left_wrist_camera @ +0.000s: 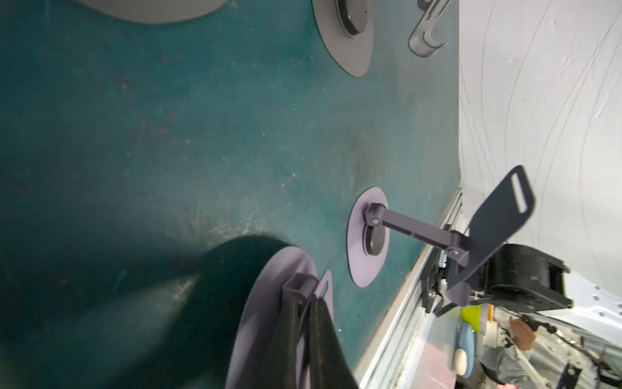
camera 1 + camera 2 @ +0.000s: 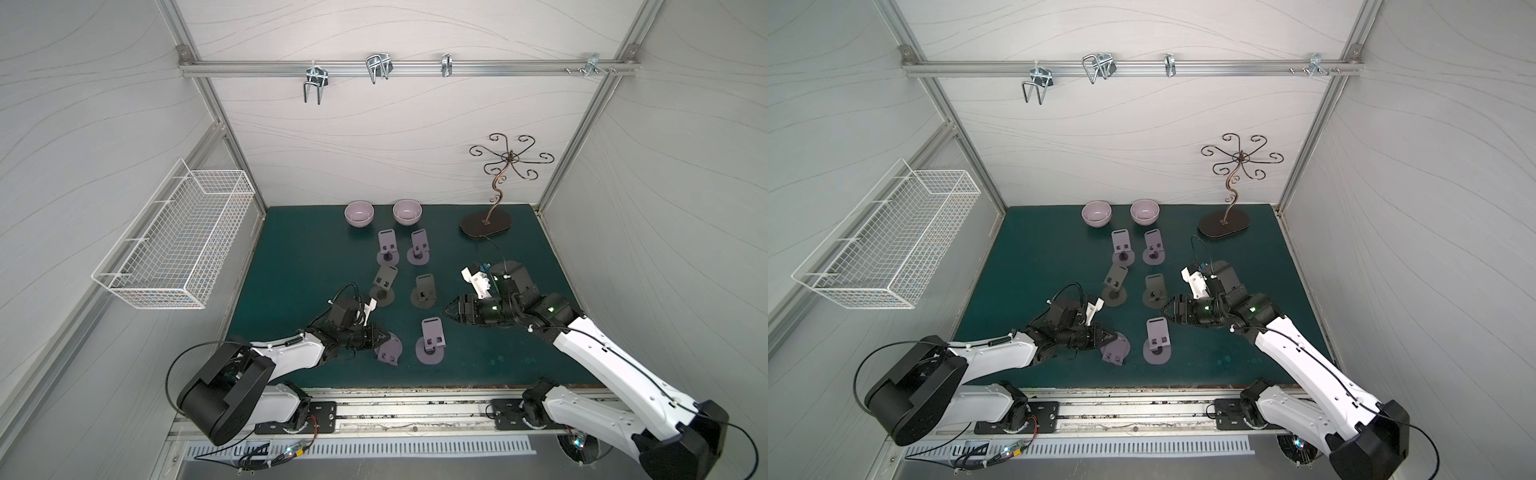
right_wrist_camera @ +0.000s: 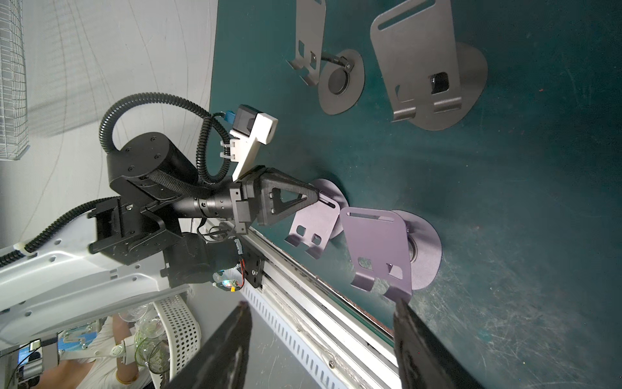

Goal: Open the phone stand
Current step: Pick up the phone stand at the center of the board, then open the phone stand.

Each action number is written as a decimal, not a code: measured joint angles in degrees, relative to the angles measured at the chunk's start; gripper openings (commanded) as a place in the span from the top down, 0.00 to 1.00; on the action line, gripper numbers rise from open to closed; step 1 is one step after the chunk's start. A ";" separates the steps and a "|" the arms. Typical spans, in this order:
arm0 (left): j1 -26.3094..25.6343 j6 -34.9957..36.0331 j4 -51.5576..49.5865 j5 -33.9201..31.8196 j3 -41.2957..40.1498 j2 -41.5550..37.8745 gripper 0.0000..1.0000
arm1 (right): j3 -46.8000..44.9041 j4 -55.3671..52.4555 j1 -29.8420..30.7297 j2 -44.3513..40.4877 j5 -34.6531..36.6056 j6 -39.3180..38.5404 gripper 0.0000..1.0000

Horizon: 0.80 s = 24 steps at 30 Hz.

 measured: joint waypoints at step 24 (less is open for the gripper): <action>0.28 -17.25 -18.32 6.01 19.10 -29.09 1.00 | -6.05 19.34 16.17 -0.48 -4.98 12.52 0.39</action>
